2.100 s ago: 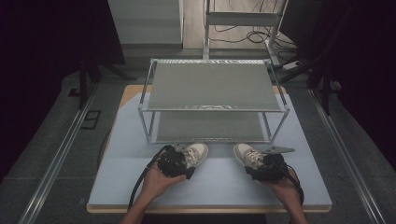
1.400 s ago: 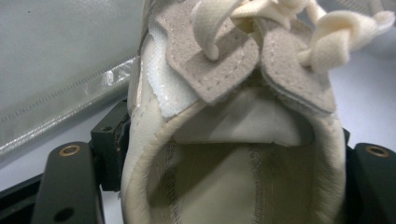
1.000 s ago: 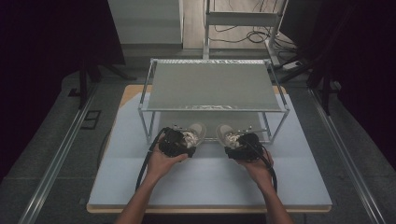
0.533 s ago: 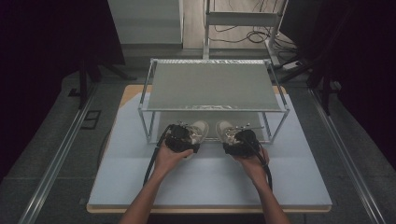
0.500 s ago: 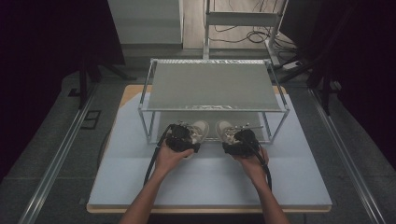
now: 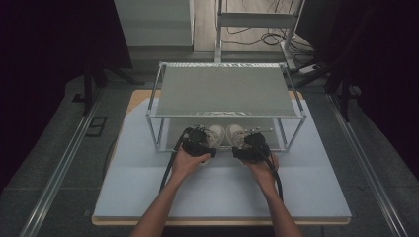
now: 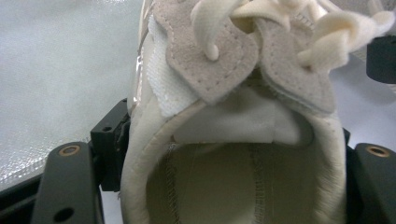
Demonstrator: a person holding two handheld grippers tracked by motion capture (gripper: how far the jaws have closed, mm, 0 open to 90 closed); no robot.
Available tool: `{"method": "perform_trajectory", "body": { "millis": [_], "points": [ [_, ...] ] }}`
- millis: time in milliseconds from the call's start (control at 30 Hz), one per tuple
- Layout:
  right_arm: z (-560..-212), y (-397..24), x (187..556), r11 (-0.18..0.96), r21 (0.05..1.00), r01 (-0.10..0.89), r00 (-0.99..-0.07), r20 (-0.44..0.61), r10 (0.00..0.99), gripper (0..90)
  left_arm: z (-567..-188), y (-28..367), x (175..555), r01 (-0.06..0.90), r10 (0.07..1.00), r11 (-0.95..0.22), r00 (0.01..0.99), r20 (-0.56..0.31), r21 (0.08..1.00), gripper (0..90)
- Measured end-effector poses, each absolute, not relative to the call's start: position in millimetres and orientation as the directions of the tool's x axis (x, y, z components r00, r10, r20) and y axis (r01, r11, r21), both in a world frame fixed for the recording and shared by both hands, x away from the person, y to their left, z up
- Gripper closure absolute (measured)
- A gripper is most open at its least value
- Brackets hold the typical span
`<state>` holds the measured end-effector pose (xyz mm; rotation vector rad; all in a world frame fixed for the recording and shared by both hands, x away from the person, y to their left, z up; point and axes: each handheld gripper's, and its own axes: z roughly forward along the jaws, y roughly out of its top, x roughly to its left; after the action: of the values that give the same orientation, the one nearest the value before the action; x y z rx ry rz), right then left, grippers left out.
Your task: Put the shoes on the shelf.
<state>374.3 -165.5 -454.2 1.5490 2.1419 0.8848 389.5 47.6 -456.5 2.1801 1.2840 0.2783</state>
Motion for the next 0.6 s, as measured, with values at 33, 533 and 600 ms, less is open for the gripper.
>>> {"method": "perform_trajectory", "body": {
  "millis": [33, 533, 600],
  "points": [
    [-455.4, -164.3, 375.8, 0.202, 0.662, 0.722, -0.331, 0.075, 0.941, 26.2, -457.7, 46.9, 391.0, 0.730, 0.851, -0.369, 0.514, -0.107, 0.576, 26.8],
    [-462.2, -153.4, 384.4, 0.215, 0.664, 0.716, -0.296, 0.011, 0.955, 26.0, -465.7, 34.3, 399.0, 0.762, 0.889, -0.281, 0.435, -0.140, 0.583, 26.7],
    [-463.5, -152.6, 385.4, 0.214, 0.664, 0.717, -0.290, 0.005, 0.957, 26.0, -467.3, 32.2, 400.2, 0.758, 0.891, -0.273, 0.431, -0.141, 0.593, 26.7]
  ]
}}
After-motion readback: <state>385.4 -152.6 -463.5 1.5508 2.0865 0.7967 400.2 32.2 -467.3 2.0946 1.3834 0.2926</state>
